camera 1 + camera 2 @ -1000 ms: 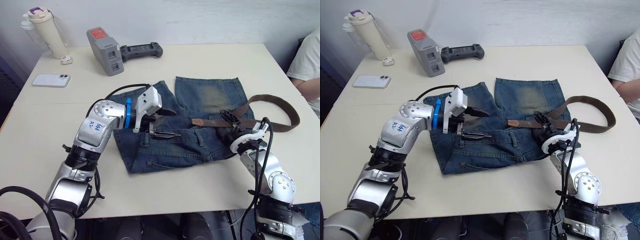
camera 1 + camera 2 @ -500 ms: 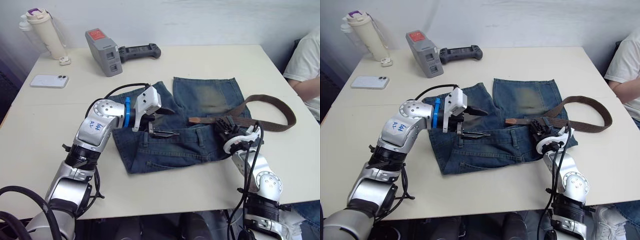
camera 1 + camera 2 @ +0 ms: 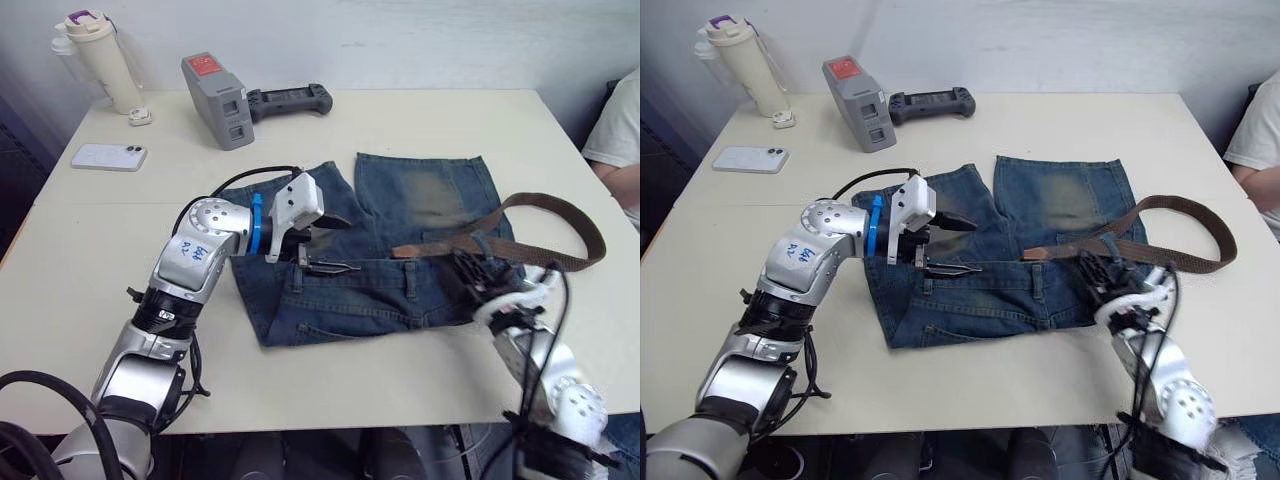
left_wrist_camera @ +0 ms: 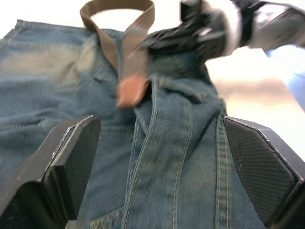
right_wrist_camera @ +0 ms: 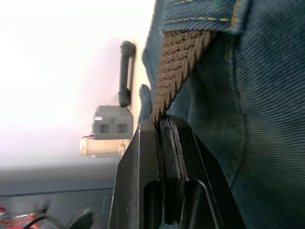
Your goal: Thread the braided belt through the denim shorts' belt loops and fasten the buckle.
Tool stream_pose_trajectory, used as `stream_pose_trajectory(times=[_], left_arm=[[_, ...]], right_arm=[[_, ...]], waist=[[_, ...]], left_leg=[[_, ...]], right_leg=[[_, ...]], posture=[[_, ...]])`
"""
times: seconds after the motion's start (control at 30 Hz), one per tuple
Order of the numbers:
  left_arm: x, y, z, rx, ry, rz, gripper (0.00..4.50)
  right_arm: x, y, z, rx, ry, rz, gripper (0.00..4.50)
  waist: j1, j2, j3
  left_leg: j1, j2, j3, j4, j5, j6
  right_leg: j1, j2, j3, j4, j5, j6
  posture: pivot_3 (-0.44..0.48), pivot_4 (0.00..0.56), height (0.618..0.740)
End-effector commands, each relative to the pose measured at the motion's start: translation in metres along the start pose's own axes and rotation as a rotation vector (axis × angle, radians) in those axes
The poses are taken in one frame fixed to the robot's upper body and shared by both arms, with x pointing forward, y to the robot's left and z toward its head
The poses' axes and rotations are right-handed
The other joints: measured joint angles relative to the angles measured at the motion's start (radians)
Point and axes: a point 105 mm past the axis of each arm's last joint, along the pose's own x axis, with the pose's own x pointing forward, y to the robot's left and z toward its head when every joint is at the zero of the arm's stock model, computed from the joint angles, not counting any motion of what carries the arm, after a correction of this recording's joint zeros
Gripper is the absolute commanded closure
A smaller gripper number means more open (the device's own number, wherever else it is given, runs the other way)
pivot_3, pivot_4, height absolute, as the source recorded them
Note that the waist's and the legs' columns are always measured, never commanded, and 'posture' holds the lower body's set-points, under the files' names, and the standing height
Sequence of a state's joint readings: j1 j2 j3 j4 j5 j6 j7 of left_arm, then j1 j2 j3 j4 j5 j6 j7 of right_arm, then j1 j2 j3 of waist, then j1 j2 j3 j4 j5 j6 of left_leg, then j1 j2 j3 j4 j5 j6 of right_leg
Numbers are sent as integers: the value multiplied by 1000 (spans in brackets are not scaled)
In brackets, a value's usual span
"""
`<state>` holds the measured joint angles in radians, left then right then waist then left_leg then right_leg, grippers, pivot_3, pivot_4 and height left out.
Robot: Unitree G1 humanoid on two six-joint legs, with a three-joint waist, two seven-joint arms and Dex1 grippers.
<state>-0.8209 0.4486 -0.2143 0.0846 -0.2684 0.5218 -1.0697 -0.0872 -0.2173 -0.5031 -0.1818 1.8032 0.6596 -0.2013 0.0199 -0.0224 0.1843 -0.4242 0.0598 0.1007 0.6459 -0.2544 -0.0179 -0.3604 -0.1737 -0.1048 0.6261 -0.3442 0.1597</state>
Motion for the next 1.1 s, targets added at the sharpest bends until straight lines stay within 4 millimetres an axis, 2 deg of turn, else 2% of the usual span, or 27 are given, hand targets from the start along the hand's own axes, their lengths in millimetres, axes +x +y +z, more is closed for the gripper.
stream_pose_trajectory(times=[0.03,0.17,0.27,0.4,0.5,0.6,0.7,0.9,1.1], left_arm=[[1,-1,13,59,-19,-13,0],[3,-4,13,56,-21,-33,0],[4,-8,13,46,-18,-59,0],[5,-13,12,31,-19,-93,0],[5,-17,12,20,-18,-118,0],[5,-18,13,17,-17,-127,0],[4,-18,13,19,-15,-123,0],[4,-17,13,21,-12,-120,0],[3,-16,14,22,-13,-113,0]], right_arm=[[-13,30,12,16,-39,142,4447],[-25,47,16,-17,-28,226,4447],[-33,46,14,-77,3,233,4447],[-41,41,20,-65,0,251,4447],[-40,32,7,-260,77,211,4447],[-35,18,11,-468,30,143,4447],[-30,12,12,-573,-12,132,4447],[-20,13,-2,-580,-13,184,4447],[-12,-1,-25,-590,66,158,4447]], waist=[[-1,0,0],[1,1,1],[3,1,1],[4,1,1],[4,2,1],[4,2,1],[4,2,1],[3,2,1],[1,2,1]], left_leg=[[0,0,0,0,0,0],[0,3,0,0,0,0],[0,3,1,-1,0,0],[0,3,1,0,0,0],[0,3,1,0,0,0],[0,3,1,0,0,0],[0,3,2,0,0,-1],[0,3,2,0,0,-1],[0,3,2,1,0,-1]], right_leg=[[0,0,0,0,0,0],[-1,2,1,0,0,0],[-1,3,1,0,0,0],[0,3,1,0,0,0],[-1,3,1,0,0,0],[-1,3,1,0,0,0],[-1,3,1,0,0,0],[-1,3,1,0,0,0],[-1,3,1,0,0,0]], posture=[[0,150,740],[0,150,740],[0,150,740],[0,150,740],[0,150,740],[0,150,740],[0,150,740],[0,150,740],[0,150,740]])
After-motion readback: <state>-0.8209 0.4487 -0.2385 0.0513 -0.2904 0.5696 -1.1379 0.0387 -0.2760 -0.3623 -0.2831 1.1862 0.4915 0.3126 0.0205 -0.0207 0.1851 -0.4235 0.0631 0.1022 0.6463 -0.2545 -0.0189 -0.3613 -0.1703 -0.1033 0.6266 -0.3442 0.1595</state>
